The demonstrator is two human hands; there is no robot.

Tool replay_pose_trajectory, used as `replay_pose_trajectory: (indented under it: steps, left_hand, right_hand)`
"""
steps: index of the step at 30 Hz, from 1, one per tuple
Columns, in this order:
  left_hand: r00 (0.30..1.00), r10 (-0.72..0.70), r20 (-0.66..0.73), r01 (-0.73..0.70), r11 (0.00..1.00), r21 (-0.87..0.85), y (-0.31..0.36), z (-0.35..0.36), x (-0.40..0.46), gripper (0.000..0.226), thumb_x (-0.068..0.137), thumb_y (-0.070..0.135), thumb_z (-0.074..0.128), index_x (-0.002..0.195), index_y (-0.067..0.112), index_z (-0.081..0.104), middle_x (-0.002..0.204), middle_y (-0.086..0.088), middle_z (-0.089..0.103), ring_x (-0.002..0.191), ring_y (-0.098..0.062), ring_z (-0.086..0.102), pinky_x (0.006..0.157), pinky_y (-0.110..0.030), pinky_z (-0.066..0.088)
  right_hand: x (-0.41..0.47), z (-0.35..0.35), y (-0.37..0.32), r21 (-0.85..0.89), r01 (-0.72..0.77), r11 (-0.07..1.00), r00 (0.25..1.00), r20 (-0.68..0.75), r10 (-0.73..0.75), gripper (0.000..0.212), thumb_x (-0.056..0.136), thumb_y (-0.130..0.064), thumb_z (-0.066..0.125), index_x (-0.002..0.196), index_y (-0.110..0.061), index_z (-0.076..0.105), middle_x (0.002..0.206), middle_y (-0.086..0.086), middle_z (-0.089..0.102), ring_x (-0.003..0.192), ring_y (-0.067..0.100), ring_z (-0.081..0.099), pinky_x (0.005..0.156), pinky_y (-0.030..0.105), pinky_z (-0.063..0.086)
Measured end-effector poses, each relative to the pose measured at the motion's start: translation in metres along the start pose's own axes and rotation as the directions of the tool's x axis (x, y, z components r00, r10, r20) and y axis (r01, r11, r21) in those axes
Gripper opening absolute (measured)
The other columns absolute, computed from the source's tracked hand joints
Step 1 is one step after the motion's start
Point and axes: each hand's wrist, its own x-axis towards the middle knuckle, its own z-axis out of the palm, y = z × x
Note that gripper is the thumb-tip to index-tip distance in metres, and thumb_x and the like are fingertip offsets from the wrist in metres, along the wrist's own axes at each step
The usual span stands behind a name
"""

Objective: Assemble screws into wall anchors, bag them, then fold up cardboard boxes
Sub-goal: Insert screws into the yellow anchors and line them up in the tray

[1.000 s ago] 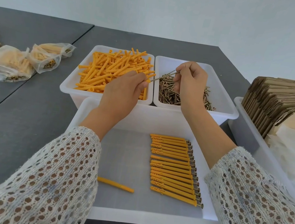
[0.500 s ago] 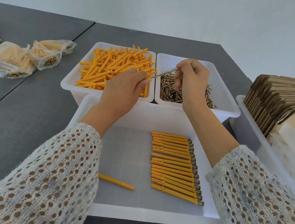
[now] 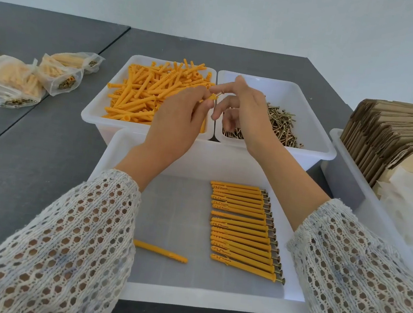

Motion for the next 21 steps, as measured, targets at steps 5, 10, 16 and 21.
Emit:
replay_pose_trajectory:
  steps: [5, 10, 16, 21]
  left_hand:
    - [0.999, -0.049, -0.002, 0.047, 0.971, -0.236, 0.033, -0.01, 0.002, 0.023, 0.104, 0.02, 0.048, 0.094, 0.006, 0.063, 0.07, -0.009, 0.058, 0.056, -0.006, 0.038, 0.056, -0.024, 0.031]
    - [0.898, 0.141, 0.417, 0.079, 0.88, -0.468, 0.073, -0.019, -0.015, 0.018, 0.102, 0.02, 0.053, 0.091, 0.016, 0.066, 0.059, 0.014, 0.054, 0.052, -0.003, 0.051, 0.051, -0.017, 0.042]
    - [0.614, 0.222, 0.757, -0.255, 0.964, -0.076, 0.092, 0.002, -0.041, 0.023, 0.099, 0.041, 0.055, 0.086, 0.025, 0.067, 0.065, 0.015, 0.052, 0.063, -0.004, 0.051, 0.065, -0.03, 0.046]
    - [0.432, 0.25, 0.867, -0.453, 0.891, -0.032, 0.105, 0.018, -0.065, 0.029, 0.098, 0.044, 0.054, 0.076, 0.024, 0.058, 0.065, 0.009, 0.046, 0.066, -0.014, 0.044, 0.062, -0.031, 0.046]
  right_hand:
    - [0.011, -0.017, 0.007, 0.011, -0.136, 0.991, 0.952, -0.276, 0.134, 0.058, 0.108, -0.034, 0.02, 0.091, -0.006, 0.068, 0.056, 0.008, 0.057, 0.039, 0.015, 0.04, 0.043, 0.021, 0.034]
    - [0.015, -0.032, 0.014, 0.194, -0.288, 0.938, 0.844, -0.411, 0.344, 0.047, 0.104, -0.025, 0.029, 0.08, -0.006, 0.064, 0.054, 0.002, 0.055, 0.046, 0.016, 0.044, 0.048, 0.023, 0.036]
    - [0.019, -0.036, 0.015, 0.314, -0.346, 0.884, 0.82, -0.357, 0.448, 0.044, 0.103, -0.021, 0.028, 0.078, -0.008, 0.062, 0.054, 0.001, 0.053, 0.043, 0.013, 0.039, 0.045, 0.021, 0.033]
    - [0.02, -0.035, 0.016, 0.295, -0.376, 0.878, 0.818, -0.34, 0.465, 0.041, 0.102, -0.019, 0.03, 0.079, -0.008, 0.062, 0.054, 0.001, 0.054, 0.044, 0.013, 0.04, 0.046, 0.022, 0.034]
